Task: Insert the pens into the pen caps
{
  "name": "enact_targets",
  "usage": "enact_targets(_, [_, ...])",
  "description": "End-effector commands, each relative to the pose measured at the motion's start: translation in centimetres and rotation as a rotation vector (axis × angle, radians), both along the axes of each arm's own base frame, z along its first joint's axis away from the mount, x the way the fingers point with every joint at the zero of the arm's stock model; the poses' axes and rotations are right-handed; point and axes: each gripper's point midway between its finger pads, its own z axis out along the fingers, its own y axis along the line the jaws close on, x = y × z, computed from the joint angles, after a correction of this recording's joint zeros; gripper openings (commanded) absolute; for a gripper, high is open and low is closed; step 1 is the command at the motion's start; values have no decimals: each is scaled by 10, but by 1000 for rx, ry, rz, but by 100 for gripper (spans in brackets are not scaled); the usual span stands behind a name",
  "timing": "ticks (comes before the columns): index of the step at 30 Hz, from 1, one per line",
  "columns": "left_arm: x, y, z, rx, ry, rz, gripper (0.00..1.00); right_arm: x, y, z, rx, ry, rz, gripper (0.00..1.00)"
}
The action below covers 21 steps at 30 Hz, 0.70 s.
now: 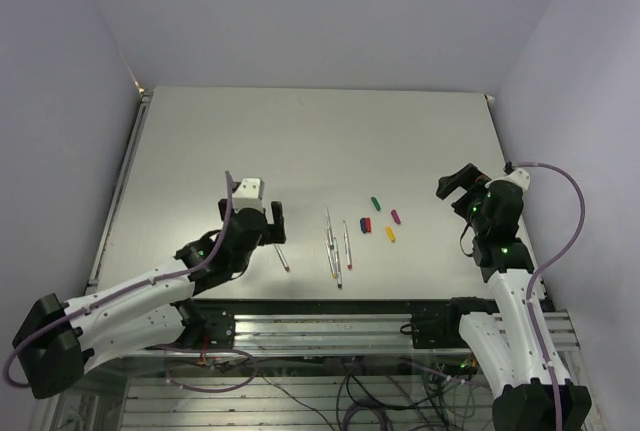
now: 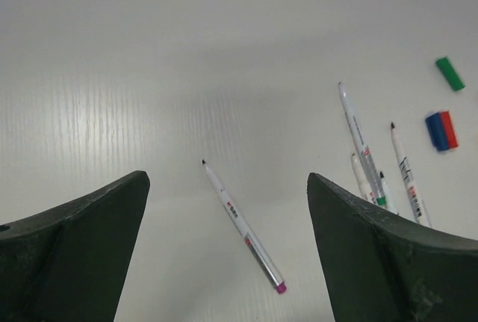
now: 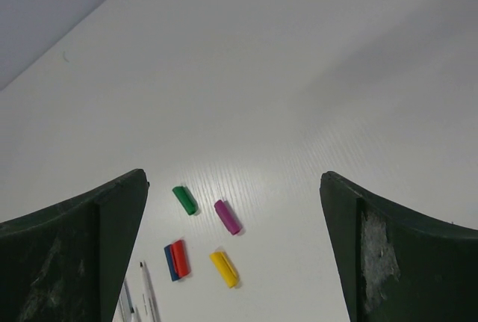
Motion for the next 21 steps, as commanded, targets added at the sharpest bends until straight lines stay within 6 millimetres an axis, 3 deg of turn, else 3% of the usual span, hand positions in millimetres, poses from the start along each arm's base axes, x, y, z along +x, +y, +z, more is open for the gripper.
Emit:
enact_targets(1, [-6, 7, -8, 41, 33, 81, 96, 7, -5, 34, -22, -109, -22, 100])
enact_targets(7, [-22, 4, -30, 58, 181, 68, 94, -1, -14, 34, -81, -102, -44, 98])
enact_targets(12, [-32, -3, -50, 79, 290, 64, 94, -5, -16, 30, -106, -119, -44, 91])
enact_targets(21, [-35, -24, -81, 128, 378, 52, 89, -10, -9, 21, -58, -97, -30, 82])
